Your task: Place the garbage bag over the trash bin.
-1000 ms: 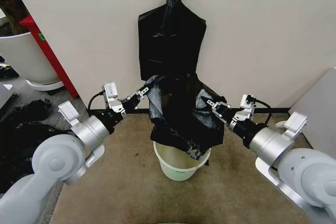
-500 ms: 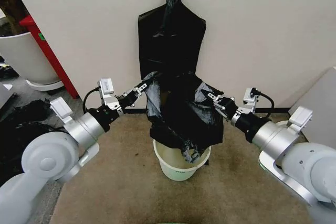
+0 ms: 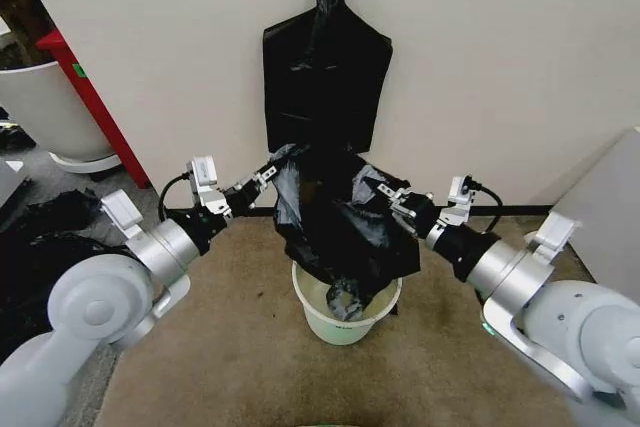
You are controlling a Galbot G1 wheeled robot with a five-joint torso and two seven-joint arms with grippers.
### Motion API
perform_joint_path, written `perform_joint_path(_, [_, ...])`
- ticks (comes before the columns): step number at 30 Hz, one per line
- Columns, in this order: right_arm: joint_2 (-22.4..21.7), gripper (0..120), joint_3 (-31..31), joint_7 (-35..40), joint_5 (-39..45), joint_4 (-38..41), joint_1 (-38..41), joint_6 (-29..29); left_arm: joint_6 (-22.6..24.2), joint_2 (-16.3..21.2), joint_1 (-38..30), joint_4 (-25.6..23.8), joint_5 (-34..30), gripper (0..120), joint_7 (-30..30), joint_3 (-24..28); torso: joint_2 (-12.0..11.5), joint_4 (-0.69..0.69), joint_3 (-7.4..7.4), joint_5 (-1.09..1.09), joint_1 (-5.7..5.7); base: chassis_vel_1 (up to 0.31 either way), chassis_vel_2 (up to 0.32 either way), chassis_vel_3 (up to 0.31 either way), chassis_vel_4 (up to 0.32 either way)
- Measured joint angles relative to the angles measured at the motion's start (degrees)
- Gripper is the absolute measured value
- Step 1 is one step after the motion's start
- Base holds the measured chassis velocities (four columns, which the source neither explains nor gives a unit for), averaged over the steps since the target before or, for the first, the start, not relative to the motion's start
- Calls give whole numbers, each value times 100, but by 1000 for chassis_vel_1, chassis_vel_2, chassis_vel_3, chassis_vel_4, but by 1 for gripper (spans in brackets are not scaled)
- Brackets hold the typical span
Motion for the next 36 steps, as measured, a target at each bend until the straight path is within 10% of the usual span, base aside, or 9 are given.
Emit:
perform_joint_path(14, [405,0,-359,-497,-660,-1111,-229,-271,-13,-131,112,327,621,0,220,534,0,0,0,3,0,0,0,0,0])
perform_joint_path(36, [71,0,61,256,-517,-348,-461,-30,-22,-630,297,605,948,0,37,1007,0,-1,0,2,0,0,0,0,0])
